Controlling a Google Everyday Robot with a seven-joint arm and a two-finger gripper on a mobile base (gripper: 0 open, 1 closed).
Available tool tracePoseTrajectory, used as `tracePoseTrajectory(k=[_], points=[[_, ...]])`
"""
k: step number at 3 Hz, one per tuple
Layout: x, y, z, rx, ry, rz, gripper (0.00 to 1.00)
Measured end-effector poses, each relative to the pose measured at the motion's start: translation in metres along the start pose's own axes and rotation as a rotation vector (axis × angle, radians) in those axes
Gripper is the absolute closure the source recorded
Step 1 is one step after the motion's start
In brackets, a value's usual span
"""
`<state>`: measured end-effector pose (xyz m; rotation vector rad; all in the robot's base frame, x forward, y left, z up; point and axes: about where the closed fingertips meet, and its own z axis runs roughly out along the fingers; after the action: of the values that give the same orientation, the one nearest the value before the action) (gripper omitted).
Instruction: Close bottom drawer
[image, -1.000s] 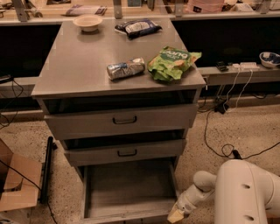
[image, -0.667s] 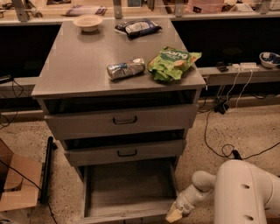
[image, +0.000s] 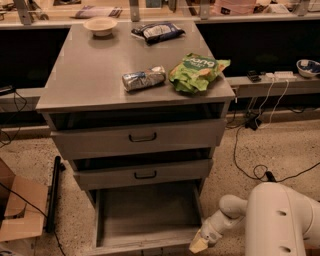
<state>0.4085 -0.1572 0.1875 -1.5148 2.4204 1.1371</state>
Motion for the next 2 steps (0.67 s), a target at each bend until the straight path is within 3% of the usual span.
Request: tracePoseTrajectory(k=[2], points=[[-0.0073,-0.0062,-0.0013,0.014,-0.009,-0.014,1.0]])
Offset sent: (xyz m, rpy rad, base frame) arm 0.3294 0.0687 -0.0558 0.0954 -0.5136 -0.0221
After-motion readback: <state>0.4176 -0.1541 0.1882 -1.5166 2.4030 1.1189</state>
